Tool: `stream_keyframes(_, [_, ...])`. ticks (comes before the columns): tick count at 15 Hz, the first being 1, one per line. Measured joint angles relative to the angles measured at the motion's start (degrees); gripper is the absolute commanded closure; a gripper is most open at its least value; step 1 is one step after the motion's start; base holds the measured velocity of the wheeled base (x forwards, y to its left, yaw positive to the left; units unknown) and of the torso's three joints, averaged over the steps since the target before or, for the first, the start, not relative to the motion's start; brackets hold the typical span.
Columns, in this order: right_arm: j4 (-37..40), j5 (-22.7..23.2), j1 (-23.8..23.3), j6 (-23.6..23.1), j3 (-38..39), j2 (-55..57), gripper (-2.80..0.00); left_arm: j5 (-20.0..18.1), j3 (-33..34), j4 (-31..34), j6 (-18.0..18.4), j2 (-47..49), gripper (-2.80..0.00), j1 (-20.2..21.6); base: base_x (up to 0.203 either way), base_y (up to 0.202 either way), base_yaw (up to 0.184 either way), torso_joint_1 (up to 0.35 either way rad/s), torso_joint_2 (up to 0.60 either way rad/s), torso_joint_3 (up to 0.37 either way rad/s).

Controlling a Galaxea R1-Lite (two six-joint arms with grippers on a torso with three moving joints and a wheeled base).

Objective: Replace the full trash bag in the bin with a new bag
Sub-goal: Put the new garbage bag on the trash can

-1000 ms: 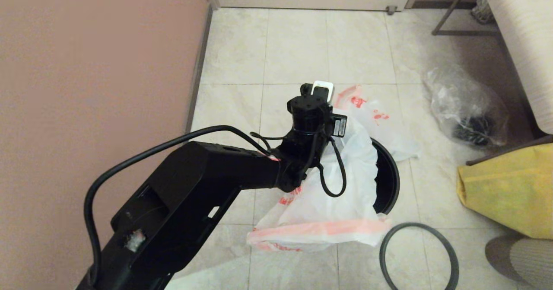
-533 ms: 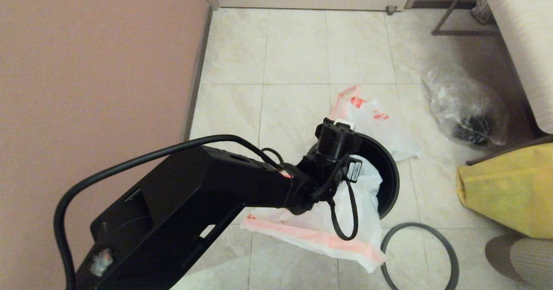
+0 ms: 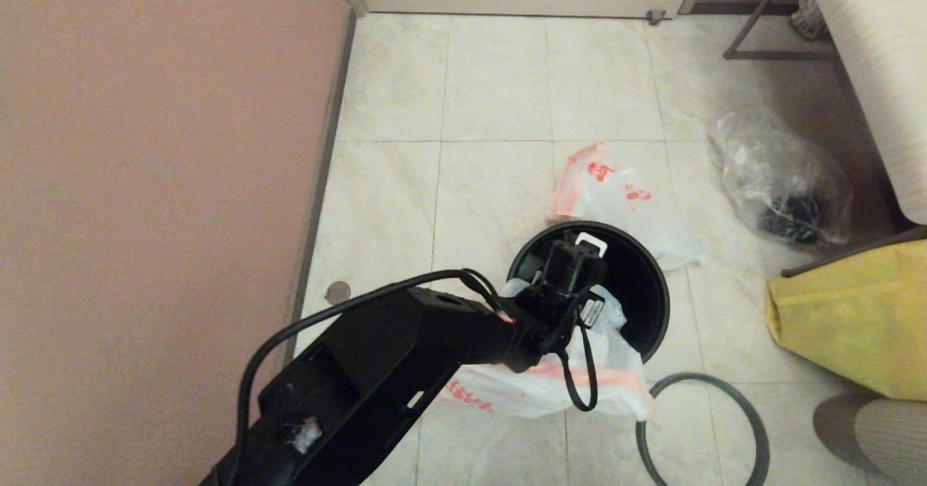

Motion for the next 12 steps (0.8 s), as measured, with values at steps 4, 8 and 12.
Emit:
stream_keyframes(4, [0.0,0.0,0.0,0.0,0.0,0.0,0.00,-0.1,-0.4,-11.9,8.5,4.8,0.00,2.3,0.000,0.000,0.000,0.000,0.00,0.000])
stream_keyframes(8, [0.0,0.0,0.0,0.0,0.0,0.0,0.00,0.3,-0.4,-13.6,8.7,4.6,-2.80,2.0,0.000,0.000,0.000,0.000,0.00,0.000])
stream_keyframes(12, [0.0,0.0,0.0,0.0,0.0,0.0,0.00,2.9,-0.3,-14.1,8.4,0.9,-2.80,0.2,0.000,0.000,0.000,0.000,0.00,0.000])
